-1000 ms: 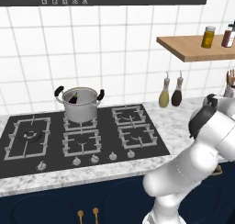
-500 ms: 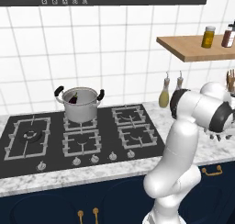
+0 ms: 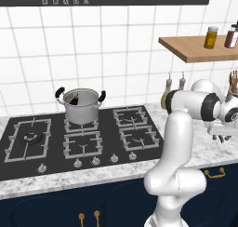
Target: Put the avocado and eggplant in the pot. Retrieve the spatula and lightly stir the vegetables in the pot.
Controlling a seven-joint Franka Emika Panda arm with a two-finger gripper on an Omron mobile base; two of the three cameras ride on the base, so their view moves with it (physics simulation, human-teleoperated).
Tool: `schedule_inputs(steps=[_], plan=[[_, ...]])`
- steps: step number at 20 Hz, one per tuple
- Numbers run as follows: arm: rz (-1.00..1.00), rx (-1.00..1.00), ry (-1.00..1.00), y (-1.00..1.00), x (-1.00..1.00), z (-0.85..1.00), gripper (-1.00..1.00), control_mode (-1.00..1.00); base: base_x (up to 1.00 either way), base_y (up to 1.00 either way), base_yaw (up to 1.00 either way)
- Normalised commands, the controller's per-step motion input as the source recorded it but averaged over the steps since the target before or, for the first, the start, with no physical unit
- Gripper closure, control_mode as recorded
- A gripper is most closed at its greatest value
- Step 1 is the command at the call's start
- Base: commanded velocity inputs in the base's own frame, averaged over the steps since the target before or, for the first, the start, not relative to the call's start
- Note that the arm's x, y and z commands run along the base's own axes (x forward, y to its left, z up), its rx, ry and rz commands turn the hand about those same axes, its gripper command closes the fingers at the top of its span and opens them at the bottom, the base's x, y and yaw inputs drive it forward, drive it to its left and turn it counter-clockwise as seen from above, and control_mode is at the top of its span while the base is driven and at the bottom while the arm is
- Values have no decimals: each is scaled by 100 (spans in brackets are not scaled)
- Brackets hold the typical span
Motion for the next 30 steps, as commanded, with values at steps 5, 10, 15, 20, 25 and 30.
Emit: schedule_inputs(steps=[5,10,15,20,25,30], plan=[[0,0,11,11,-17,-32,100,-100,0,0,0],[0,0,0,12,-76,-14,100,-100,0,0,0],[0,0,-8,37,-55,8,100,-100,0,0,0],[0,0,-14,56,-2,38,100,-100,0,0,0],[-3,0,-8,65,-30,90,100,-100,0,0,0],[-8,0,0,85,-50,100,100,-100,0,0,0]])
